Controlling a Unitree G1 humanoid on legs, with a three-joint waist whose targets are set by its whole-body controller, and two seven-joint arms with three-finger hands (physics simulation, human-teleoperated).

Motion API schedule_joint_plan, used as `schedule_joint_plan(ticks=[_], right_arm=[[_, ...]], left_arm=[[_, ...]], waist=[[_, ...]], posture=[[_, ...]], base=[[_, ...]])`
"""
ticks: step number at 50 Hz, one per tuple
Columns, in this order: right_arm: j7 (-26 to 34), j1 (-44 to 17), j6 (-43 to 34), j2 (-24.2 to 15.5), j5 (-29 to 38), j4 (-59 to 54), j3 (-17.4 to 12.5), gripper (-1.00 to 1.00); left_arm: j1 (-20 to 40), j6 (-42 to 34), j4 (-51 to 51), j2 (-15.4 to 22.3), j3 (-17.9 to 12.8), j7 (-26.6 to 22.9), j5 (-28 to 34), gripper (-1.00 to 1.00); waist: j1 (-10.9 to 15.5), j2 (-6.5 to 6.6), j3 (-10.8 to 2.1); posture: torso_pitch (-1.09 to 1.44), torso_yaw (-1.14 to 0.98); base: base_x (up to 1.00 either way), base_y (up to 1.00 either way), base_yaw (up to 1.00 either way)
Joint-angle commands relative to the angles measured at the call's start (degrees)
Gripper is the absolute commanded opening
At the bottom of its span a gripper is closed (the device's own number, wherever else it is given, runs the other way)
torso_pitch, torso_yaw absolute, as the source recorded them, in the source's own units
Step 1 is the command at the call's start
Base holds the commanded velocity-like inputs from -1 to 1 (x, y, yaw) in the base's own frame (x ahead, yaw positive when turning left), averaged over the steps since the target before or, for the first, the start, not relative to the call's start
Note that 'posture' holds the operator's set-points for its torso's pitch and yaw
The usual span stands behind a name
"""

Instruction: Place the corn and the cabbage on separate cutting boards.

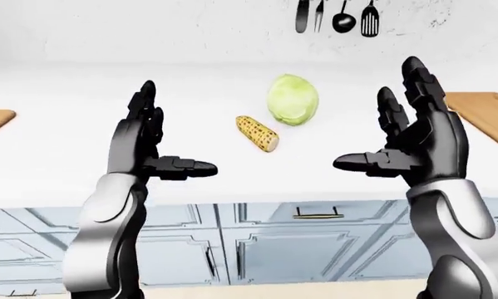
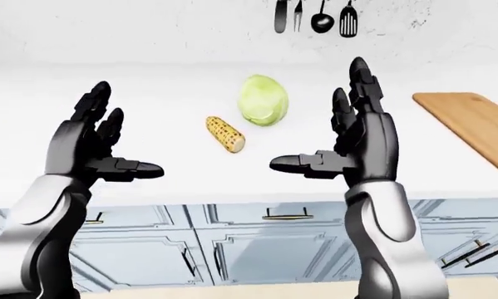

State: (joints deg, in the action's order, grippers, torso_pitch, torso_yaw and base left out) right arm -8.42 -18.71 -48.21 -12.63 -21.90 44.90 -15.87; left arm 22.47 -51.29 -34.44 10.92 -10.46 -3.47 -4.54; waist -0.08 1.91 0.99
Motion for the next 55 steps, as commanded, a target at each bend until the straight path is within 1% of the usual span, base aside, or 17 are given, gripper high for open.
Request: schedule_joint_plan(ticks=[1,6,8,9,11,15,18,20,25,27,28,31,35,38,39,43,55], right_arm=[[-0.1,-1.09,1.73,-0.72,0.91,1.67,0.09,1.0],[0.48,-1.09,2.26,-0.37,1.95,1.06,0.64,1.0],[0.5,-1.32,1.73,-0.28,2.47,0.73,0.77,1.0],[0.63,-1.21,1.68,-0.11,2.57,0.72,0.78,1.0],[0.97,-0.89,2.16,0.06,2.97,0.41,0.87,1.0],[0.91,-1.77,0.85,-0.13,2.74,1.07,0.42,1.0],[0.83,-2.01,0.79,-0.15,2.86,1.06,0.54,1.0],[0.93,-1.81,1.31,-0.02,3.18,0.73,0.78,1.0],[1.0,-2.21,0.79,-0.37,4.27,1.34,1.18,1.0],[1.13,-2.54,0.18,-0.42,4.4,1.64,0.99,1.0],[1.22,-2.67,-0.19,-0.42,4.35,2.09,0.91,1.0],[1.67,-3.26,-0.86,-0.65,4.84,2.27,1.22,1.0],[1.84,-6.48,-4.0,-1.83,4.62,2.51,1.1,1.0],[2.56,-8.58,-5.39,-3.0,5.86,1.22,2.4,1.0],[3.04,-9.83,-6.28,-3.6,6.65,0.34,3.07,1.0],[5.33,-15.12,-6.05,-4.54,10.93,-6.57,5.5,1.0],[15.0,-24.6,-7.89,-4.79,22.88,-18.82,9.99,1.0]], left_arm=[[1.43,1.48,-1.86,0.3,0.02,-0.32,-0.5,1.0],[1.47,1.08,-2.11,0.56,-0.19,-0.42,-0.63,1.0],[1.37,1.67,-1.65,0.61,-0.27,-0.57,-0.64,1.0],[1.54,1.25,-1.89,0.66,-0.29,-0.52,-0.67,1.0],[1.79,0.57,-2.35,0.72,-0.29,-0.43,-0.73,1.0],[1.93,0.43,-2.41,0.69,-0.22,-0.33,-0.78,1.0],[2.15,0.25,-2.44,0.8,-0.36,-0.34,-0.87,1.0],[1.99,0.94,-1.91,0.89,-0.54,-0.47,-0.91,1.0],[1.7,0.84,-2.33,1.05,-0.93,-0.49,-1.21,1.0],[2.03,-0.13,-3.13,1.27,-1.12,-0.41,-1.47,1.0],[2.13,-0.67,-3.7,1.43,-1.29,-0.41,-1.63,1.0],[2.05,-1.98,-5.36,1.86,-2.03,-0.48,-2.18,1.0],[2.23,-6.03,-10.02,2.76,-3.88,-0.49,-3.72,1.0],[2.04,-6.98,-11.42,3.42,-4.84,-0.45,-4.64,1.0],[1.86,-7.01,-11.63,3.59,-5.02,-0.46,-4.86,1.0],[1.95,-8.13,-12.85,4.33,-5.82,-0.44,-5.8,1.0],[2.69,-8.82,-12.75,5.29,-6.47,0.03,-7.05,1.0]], waist=[[0.89,-0.12,-0.06],[1.62,-4.96,-0.12],[1.67,-4.02,0.44],[1.38,-3.99,-1.23],[0.92,-3.74,0.37],[0.02,-0.45,2.52],[-0.07,2.8,1.75],[0.1,1.82,2.31],[0.53,-1.02,-0.36],[0.31,-4.91,0.3],[1.0,-3.99,-0.36],[0.77,-5.89,1.63],[0.29,-3.58,2.28],[-0.08,0.81,1.02],[0.37,-2.01,1.41],[0.41,-3.31,0.84],[0.21,-2.04,-0.41]], posture=[[0.0,0.0],[0.0,0.0],[0.0,0.0],[0.0,0.0],[0.0,0.0],[0.0,0.0],[0.0,0.0],[0.0,0.0],[0.0,0.0],[0.0,0.0],[0.0,0.0],[0.0,0.0],[0.0,0.0],[0.0,0.0],[0.0,0.0],[0.0,0.0],[0.0,0.0]], base=[[0.0,0.0,0.0],[0.0,0.0,0.0],[0.0,0.0,0.0],[0.14,0.0,0.0],[0.35,-0.05,0.0],[0.62,-0.14,0.0],[0.67,-0.15,0.0],[0.67,-0.14,0.0],[0.35,-0.03,0.0],[0.0,0.0,0.0],[0.0,0.0,0.0],[0.0,0.0,0.0],[0.0,0.0,0.0],[0.0,0.0,0.0],[0.0,0.0,0.0],[0.0,0.0,0.0],[0.0,0.0,0.0]])
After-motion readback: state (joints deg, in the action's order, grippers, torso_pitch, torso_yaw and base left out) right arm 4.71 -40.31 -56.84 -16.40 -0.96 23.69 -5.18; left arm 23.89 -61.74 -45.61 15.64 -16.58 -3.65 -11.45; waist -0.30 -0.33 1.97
